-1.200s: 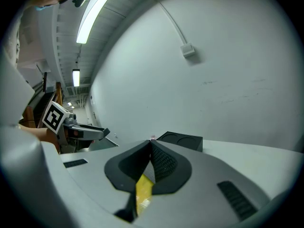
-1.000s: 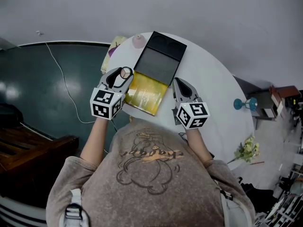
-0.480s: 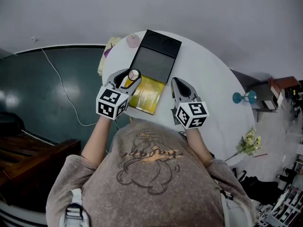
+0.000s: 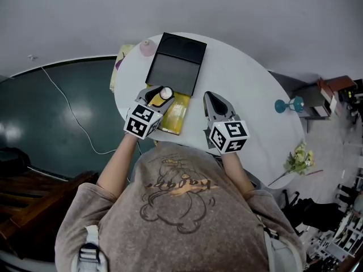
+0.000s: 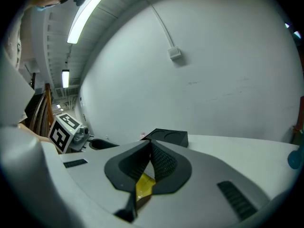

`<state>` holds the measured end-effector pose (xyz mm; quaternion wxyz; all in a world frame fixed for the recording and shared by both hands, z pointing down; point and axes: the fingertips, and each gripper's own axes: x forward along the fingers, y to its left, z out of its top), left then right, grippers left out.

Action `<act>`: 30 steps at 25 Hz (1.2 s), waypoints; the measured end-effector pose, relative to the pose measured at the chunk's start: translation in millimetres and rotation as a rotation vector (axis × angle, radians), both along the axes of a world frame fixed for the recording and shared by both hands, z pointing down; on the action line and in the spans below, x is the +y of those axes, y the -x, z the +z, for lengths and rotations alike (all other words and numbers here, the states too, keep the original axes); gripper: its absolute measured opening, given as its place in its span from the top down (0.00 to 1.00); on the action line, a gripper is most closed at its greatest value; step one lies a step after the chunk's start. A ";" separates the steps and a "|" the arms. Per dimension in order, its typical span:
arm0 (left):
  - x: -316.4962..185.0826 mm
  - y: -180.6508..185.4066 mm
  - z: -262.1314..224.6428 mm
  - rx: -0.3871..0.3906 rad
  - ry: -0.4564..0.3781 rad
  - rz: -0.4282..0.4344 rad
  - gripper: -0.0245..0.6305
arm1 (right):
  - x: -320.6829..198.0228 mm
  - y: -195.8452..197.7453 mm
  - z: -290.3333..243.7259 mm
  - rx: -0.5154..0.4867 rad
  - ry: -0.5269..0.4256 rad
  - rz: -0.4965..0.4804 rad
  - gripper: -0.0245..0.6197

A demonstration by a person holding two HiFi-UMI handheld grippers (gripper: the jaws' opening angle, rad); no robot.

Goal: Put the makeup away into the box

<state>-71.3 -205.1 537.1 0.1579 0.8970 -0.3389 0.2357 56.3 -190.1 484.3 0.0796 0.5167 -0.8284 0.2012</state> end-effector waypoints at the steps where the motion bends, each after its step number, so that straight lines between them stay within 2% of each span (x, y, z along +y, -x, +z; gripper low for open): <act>1: 0.9 -2.6 5.3 -0.009 0.005 0.012 0.61 | 1.0 -2.1 0.7 0.000 0.002 0.005 0.96; 19: 16.7 -36.1 90.3 -0.247 0.082 0.220 0.61 | 14.4 -37.3 6.0 0.011 0.020 0.094 0.96; 25: 13.5 -37.2 110.0 -0.309 0.105 0.241 0.61 | 18.3 -44.2 8.3 0.012 0.025 0.119 0.96; 30: 11.8 -39.1 120.8 -0.332 0.117 0.241 0.61 | 22.3 -49.9 8.7 0.014 0.027 0.134 0.96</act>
